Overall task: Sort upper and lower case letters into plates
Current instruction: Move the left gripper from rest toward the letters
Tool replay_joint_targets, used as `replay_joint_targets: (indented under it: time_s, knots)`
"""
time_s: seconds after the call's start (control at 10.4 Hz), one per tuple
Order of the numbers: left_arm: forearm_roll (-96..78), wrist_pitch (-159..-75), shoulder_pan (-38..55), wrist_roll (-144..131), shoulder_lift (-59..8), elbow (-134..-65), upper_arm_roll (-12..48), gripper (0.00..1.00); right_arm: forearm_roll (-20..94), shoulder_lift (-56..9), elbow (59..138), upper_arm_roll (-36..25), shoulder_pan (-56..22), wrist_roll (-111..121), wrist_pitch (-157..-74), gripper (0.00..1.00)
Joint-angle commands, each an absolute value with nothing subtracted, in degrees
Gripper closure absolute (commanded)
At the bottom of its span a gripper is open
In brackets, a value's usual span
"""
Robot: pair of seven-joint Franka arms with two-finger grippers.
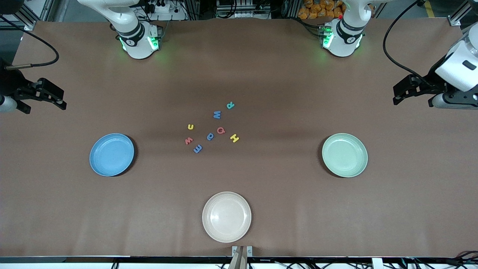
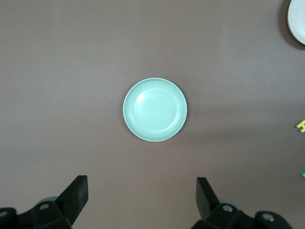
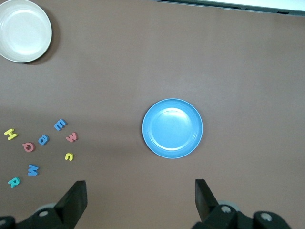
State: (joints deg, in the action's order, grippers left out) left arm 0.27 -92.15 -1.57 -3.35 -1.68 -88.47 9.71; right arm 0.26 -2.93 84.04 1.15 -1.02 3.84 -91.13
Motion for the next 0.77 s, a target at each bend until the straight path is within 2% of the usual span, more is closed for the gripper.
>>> replay_joint_targets:
  time_s: [0.0,0.67]
  knots:
    - [0.26,-93.15,0.77,-2.72,-5.26,-88.06,11.94,0.00,0.00,-1.14,86.04,1.23,-0.79,3.43,-91.67,0.00]
    - [3.42,-109.66,18.79,-19.78,-22.74,-87.89,12.39,0.00,0.00,-1.14,86.04,1.23,-0.79,3.43,-91.67,0.00]
